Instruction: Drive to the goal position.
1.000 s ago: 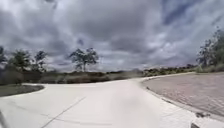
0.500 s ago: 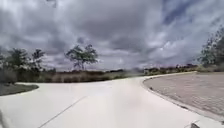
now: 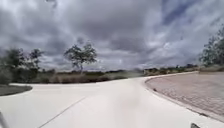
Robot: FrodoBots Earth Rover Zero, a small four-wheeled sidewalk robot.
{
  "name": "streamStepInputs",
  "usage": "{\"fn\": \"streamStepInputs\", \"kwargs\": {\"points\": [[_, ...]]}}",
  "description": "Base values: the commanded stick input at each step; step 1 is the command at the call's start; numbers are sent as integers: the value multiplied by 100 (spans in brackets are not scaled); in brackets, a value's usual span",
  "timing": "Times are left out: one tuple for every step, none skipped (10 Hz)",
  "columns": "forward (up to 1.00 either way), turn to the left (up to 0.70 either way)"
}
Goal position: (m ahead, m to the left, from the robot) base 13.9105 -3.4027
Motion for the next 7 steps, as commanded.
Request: {"fn": "streamStepInputs", "kwargs": {"points": [[70,1],[70,1],[70,1],[70,1],[70,1],[70,1],[70,1]]}}
